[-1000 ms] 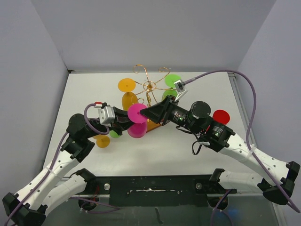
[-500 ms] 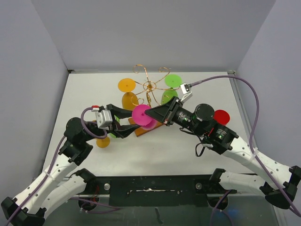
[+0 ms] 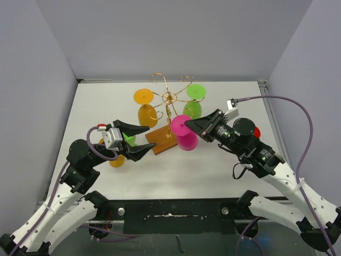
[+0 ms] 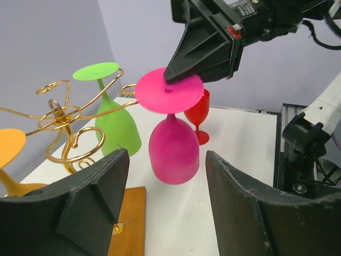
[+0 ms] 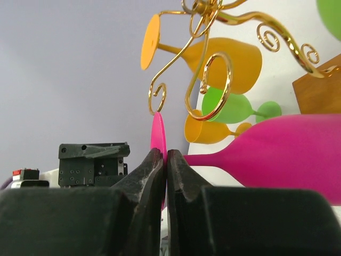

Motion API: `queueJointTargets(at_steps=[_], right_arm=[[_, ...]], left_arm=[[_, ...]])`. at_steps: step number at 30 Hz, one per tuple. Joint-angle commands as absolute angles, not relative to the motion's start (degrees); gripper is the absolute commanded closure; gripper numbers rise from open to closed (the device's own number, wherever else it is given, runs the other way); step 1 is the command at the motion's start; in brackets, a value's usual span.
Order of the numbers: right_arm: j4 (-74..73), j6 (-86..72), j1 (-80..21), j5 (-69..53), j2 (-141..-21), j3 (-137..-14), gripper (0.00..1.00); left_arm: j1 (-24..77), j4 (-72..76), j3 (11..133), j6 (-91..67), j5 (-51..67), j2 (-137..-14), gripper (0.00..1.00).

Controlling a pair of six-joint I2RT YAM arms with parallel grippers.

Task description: Place the wine glass upside down on the wine glass rack

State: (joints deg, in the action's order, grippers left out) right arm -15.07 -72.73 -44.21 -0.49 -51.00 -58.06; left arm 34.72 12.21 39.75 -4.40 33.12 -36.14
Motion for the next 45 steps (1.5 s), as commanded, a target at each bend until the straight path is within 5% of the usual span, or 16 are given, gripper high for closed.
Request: queueJointTargets(at_steps=[1,22,45], right_arm=[[-15.8,-72.0,-42.1,2.7,-48.1,-60.1,1.0],[-15.6,-67.9,-38.3,12.1,-49.3,-64.2,1.0],[-7.3,-70.7,-33.0,0.6,-56.9,-64.2,1.0]], left_arm=[[34.7,11.0,39.5,-2.7,28.9,-34.6,0.42],[34.5,11.0,37.9,-1.3,24.0,-33.0,0.42],[34.6,11.5,36.3,-1.8,23.1,-32.8,0.42]])
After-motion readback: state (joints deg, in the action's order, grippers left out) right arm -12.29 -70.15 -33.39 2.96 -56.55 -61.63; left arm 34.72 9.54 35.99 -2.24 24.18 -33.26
